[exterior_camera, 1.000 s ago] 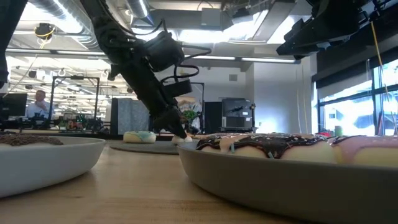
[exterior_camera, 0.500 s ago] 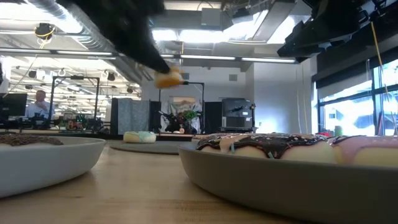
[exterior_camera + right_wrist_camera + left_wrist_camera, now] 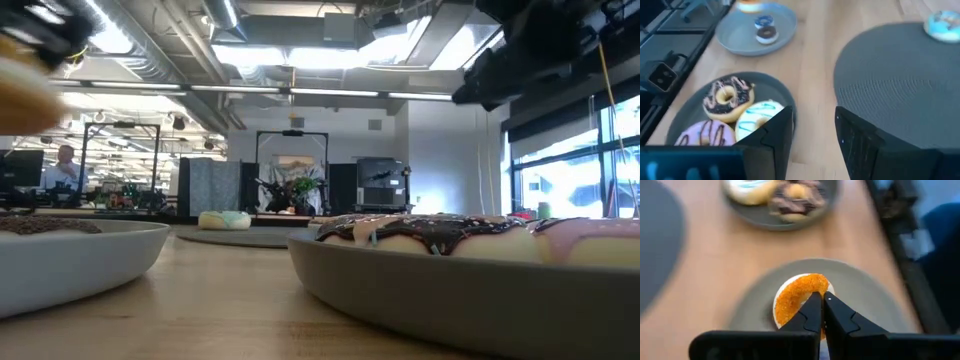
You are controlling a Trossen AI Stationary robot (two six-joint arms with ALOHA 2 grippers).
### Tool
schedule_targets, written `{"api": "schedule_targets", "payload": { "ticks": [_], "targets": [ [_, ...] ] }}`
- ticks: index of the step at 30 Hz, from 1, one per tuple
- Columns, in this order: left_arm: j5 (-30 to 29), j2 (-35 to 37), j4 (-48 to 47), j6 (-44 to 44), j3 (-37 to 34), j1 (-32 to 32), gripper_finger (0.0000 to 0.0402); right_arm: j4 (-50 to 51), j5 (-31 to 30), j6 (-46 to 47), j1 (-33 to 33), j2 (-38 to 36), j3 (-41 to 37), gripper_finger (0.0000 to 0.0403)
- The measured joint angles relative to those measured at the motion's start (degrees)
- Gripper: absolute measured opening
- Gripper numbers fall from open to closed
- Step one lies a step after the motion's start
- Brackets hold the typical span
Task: Pick & Place donuts
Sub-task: Put the small yellow donut on the gray plate
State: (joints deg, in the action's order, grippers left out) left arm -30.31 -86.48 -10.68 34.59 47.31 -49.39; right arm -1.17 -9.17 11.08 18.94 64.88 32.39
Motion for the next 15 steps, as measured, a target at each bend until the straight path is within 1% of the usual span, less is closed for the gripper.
{"api": "schedule_targets", "payload": {
  "ticks": [4,7,11,15],
  "targets": [
    [-1.1,-4.4,6.7,1.0,0.0,-4.0,0.0003,-0.4,-4.8,3.2,0.0,0.0,-2.0,0.0149],
    [-2.2,-7.6,8.3,0.2,1.4,-4.4,0.0003,-0.6,-8.7,5.8,0.0,0.0,-3.7,0.0149],
    [-1.0,-12.0,7.4,0.1,3.3,-4.0,0.0003,-2.7,-9.0,6.8,0.0,0.0,-6.0,0.0149],
    [-0.2,-14.4,5.9,0.3,4.1,-4.0,0.0003,-6.4,-8.8,6.7,0.0,0.0,-6.4,0.0149]
  ]
}}
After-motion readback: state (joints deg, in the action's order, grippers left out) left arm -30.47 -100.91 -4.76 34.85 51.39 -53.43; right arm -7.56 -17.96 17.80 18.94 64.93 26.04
